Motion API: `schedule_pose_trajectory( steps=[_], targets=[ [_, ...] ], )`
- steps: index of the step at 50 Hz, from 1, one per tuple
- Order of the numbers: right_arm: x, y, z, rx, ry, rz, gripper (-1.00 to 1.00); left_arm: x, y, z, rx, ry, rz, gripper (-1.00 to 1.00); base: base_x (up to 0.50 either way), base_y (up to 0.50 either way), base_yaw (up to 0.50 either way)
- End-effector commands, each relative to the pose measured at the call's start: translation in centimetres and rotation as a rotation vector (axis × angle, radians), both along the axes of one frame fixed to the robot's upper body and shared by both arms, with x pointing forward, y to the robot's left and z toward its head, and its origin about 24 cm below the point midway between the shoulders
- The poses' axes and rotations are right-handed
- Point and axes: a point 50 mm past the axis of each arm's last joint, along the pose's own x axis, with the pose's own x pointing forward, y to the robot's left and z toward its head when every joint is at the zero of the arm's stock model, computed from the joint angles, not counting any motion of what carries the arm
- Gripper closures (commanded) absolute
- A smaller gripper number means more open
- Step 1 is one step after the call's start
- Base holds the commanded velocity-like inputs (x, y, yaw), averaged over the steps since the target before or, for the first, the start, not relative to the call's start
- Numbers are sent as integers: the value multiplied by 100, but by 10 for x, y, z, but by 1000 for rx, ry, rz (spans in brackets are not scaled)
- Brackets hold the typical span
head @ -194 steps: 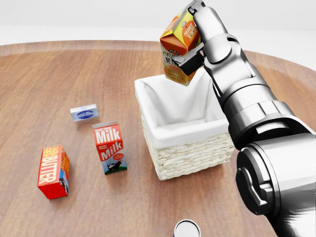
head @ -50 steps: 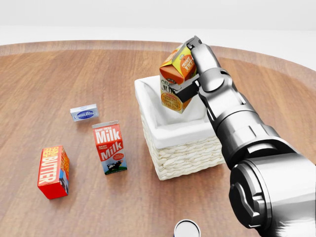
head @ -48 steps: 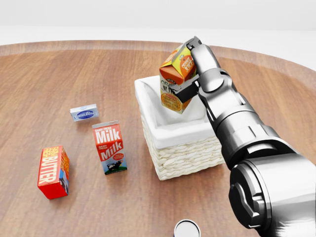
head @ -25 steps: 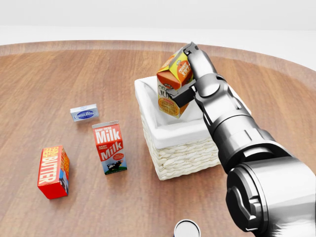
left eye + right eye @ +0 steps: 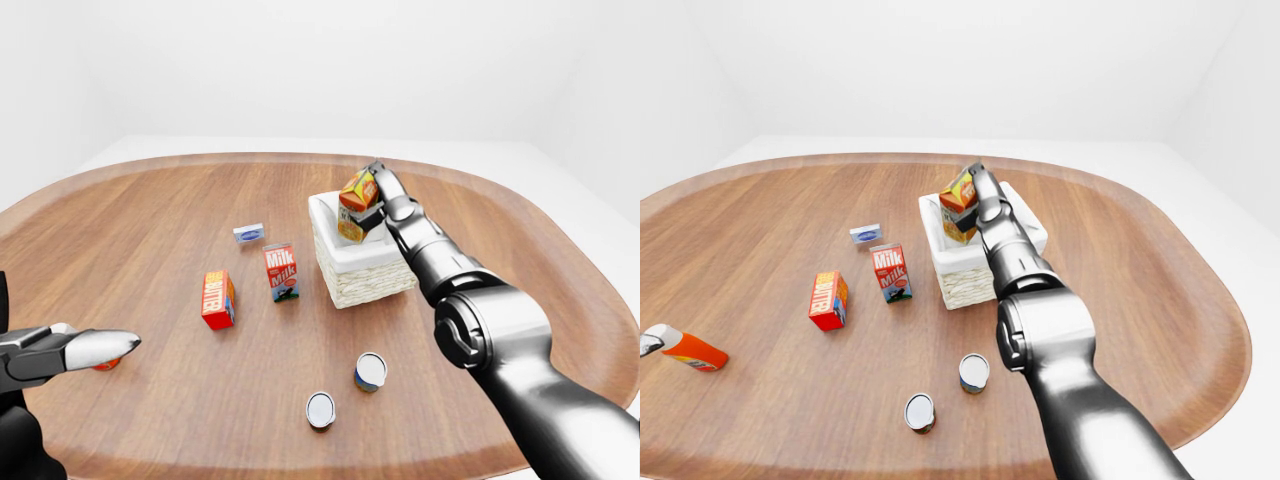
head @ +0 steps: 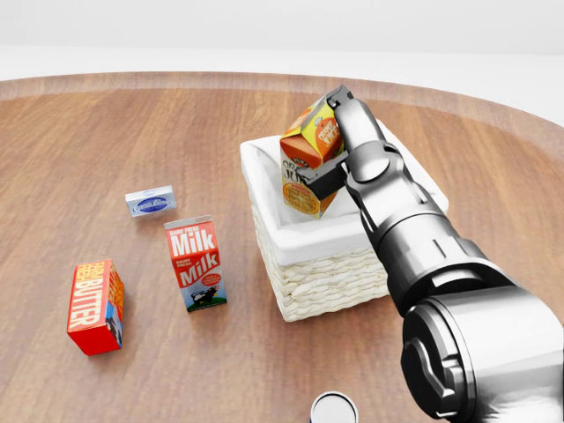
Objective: Pick up the orange juice, and put it in the basket.
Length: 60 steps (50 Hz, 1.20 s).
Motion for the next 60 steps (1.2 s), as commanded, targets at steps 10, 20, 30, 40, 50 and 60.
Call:
schedule_pose_trajectory(
  steps=[10, 20, 30, 40, 50, 60],
  targets=[
    [-1, 1, -3, 22, -24, -49, 100, 0, 0, -1, 0, 4, -1, -100, 0, 0, 0],
    [-2, 3, -6, 24, -18, -48, 100, 1, 0, -1, 0, 8, -2, -100, 0, 0, 0],
    [-2, 4, -7, 26, -19, -47, 91, 4, 0, -3, -3, 17, -3, -100, 0, 0, 0],
    [-3, 3, -9, 14, -14, -46, -100, 4, -1, -3, -1, 20, -3, -100, 0, 0, 0],
    [-2, 4, -7, 10, -17, -42, -100, 2, -1, -3, 0, 14, -3, -100, 0, 0, 0],
    [-2, 3, -4, 3, -24, -41, -100, 1, -1, -2, 1, 13, -3, -100, 0, 0, 0]
  ],
)
